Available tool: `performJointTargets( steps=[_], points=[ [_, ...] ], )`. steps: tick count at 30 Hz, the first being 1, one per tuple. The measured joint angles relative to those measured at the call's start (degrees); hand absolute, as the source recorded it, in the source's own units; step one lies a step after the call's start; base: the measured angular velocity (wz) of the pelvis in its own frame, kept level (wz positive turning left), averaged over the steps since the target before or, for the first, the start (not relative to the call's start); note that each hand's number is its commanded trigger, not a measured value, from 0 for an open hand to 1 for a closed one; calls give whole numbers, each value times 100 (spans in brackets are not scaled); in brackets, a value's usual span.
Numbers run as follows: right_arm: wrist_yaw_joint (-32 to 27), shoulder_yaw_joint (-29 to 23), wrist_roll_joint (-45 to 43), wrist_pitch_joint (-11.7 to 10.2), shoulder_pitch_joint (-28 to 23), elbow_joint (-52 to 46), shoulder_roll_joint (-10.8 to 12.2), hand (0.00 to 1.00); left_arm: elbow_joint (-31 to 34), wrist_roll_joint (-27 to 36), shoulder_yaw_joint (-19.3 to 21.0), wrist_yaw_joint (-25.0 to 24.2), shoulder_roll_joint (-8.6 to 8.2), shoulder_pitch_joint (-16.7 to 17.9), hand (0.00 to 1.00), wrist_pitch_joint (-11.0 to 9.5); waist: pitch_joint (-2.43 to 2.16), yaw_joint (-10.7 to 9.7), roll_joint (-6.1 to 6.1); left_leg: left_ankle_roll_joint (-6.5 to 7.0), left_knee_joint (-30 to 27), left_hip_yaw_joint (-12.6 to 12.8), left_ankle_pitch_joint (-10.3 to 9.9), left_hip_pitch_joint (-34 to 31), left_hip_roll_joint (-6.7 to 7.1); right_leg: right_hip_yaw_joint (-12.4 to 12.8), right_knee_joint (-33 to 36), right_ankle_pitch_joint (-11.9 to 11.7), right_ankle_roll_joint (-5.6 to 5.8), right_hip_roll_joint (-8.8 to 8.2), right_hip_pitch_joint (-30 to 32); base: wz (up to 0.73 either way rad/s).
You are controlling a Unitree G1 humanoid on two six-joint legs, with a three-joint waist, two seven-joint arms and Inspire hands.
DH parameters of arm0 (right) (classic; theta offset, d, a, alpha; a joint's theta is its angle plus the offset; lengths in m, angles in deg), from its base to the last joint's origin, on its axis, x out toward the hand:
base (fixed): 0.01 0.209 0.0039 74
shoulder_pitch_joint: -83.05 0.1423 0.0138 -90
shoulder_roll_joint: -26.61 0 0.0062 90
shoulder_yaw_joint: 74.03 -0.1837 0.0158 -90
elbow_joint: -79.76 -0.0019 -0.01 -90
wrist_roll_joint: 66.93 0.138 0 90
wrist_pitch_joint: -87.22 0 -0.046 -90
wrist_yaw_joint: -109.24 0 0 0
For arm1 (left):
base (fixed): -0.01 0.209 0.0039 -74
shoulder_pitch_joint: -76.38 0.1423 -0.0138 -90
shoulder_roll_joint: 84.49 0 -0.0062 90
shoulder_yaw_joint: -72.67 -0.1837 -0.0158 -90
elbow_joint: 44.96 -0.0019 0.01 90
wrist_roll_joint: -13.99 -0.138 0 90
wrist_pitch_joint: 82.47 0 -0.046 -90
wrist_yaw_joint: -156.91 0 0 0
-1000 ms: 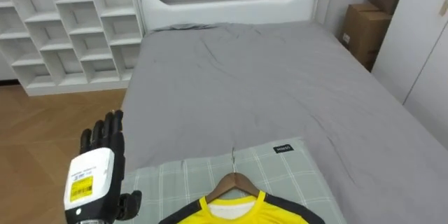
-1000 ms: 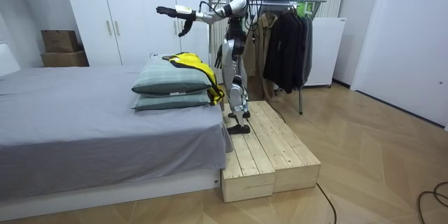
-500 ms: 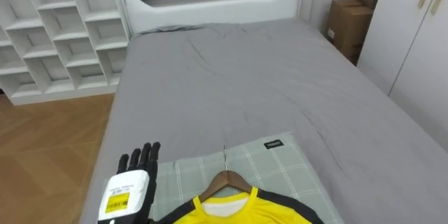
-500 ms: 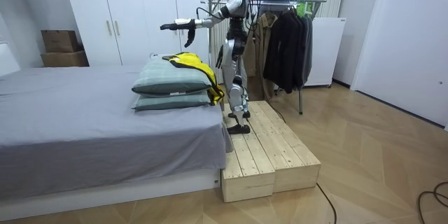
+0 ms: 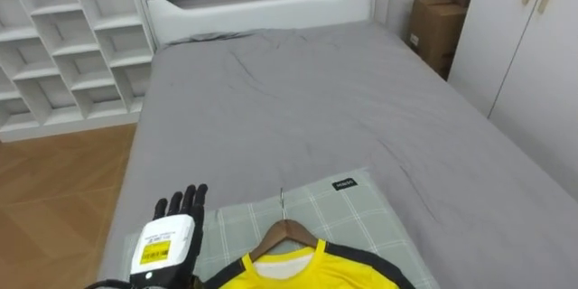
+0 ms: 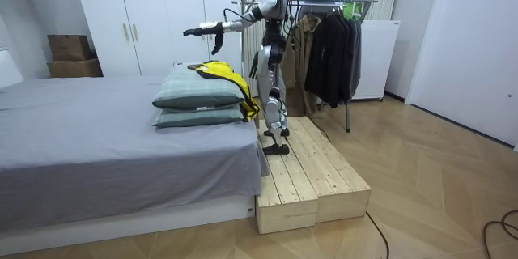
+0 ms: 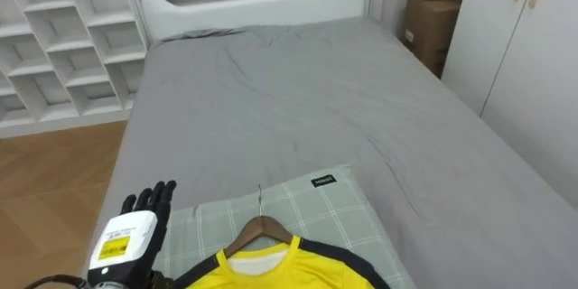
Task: Hang clothes
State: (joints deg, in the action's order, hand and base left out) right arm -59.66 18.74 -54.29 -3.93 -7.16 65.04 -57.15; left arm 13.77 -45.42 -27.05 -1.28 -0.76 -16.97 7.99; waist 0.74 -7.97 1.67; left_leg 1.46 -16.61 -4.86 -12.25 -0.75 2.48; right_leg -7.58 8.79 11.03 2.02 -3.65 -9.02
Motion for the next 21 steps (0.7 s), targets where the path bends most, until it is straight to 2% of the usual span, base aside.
performJointTargets(
  steps=[3,6,10,13,16,17,18,20,21],
  points=[
    [1,-14,-185,-2,19,-55,-11,0,-12,5,6,-24,8,-12,0,0,-18,-5,17,1,-9,0,0,-87,0,4,7,0,0,0,86,0],
    [-10,0,-203,-2,5,-151,-25,0,-103,37,9,-23,44,-126,0,-2,-10,-15,4,11,-8,-1,28,-185,1,4,9,-1,-1,-1,176,0],
    [-7,106,-192,-1,75,-159,-100,0,-509,62,10,-1,66,-605,0,-3,-28,-8,42,13,-60,-1,46,-381,0,20,111,-3,-3,-5,430,0],
    [-49,107,-225,0,168,-139,-135,0,-720,357,9,12,96,-993,0,-55,-42,-31,98,25,-126,-1,56,-567,0,11,116,-38,6,-7,591,0],
    [-65,105,-192,4,287,-32,-139,0,-976,626,10,17,237,-1364,0,-159,-10,-52,146,39,-122,6,68,-621,5,12,100,-67,16,-15,650,0],
    [-72,106,-209,6,318,-20,-138,0,-1043,699,10,19,270,-1437,0,-174,-13,-64,159,42,-122,11,70,-652,5,21,108,-69,17,-15,685,-5],
    [-104,107,-279,16,417,-15,-136,0,-1188,819,31,19,319,-1620,0,-193,16,-68,184,49,-119,23,82,-717,6,43,117,-73,21,-15,763,-6],
    [-183,153,-416,15,612,6,-134,0,-1516,1171,42,18,344,-1953,0,-244,33,-79,217,49,-87,32,152,-875,6,58,123,-114,16,-17,954,-4],
    [-203,168,-428,15,648,6,-130,0,-1567,1246,42,18,350,-1993,0,-247,34,-79,215,45,-74,33,165,-897,6,63,123,-116,15,-17,983,0]
  ],
)
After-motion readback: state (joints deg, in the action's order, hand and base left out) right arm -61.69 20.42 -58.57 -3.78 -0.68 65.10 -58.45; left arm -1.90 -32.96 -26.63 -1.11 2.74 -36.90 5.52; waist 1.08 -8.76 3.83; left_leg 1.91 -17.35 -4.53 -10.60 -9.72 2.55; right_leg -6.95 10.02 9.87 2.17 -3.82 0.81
